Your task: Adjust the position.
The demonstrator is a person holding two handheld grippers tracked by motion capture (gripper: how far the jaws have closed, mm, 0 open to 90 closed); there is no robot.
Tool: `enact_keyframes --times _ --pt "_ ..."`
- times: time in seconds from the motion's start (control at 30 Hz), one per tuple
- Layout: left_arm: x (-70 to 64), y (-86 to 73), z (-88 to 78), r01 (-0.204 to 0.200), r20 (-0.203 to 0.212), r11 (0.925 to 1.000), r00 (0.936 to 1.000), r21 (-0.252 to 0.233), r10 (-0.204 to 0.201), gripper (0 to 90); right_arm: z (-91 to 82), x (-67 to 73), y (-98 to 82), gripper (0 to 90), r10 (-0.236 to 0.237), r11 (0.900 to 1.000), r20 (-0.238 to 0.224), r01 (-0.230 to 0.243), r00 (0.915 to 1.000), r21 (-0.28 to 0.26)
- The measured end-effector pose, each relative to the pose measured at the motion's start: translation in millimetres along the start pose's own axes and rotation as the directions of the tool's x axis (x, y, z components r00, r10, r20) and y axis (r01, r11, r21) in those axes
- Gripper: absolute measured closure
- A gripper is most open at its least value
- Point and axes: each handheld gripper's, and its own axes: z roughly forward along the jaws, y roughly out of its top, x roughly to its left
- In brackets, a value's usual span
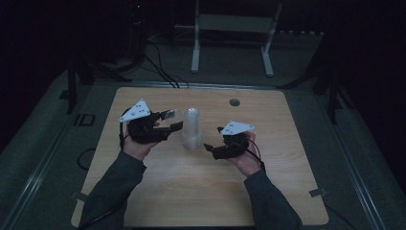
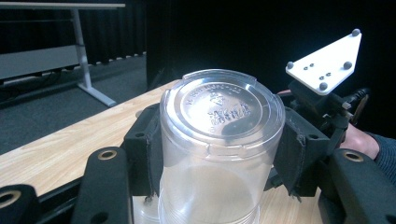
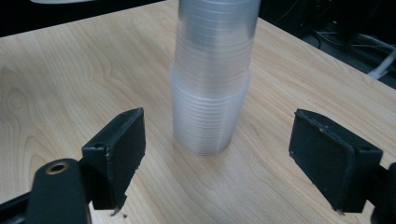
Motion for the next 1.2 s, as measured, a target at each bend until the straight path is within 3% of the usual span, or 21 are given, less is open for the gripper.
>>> enact_keyframes --times 0.7,1.2 --pt "-4.1 -15.3 7.1 0.008 0.054 0.9999 0.9985 -0.010 -0.007 41.3 -9.5 5.3 11.6 18.9 -0.092 0.996 -0.074 0.093 0.9930 0.012" --pt "-3.4 -30.2 10.1 0.036 0.112 0.9990 0.9932 -0.026 -0.033 41.3 -11.8 13.0 20.6 18.9 -0.155 0.987 -0.139 0.159 0.9780 0.012"
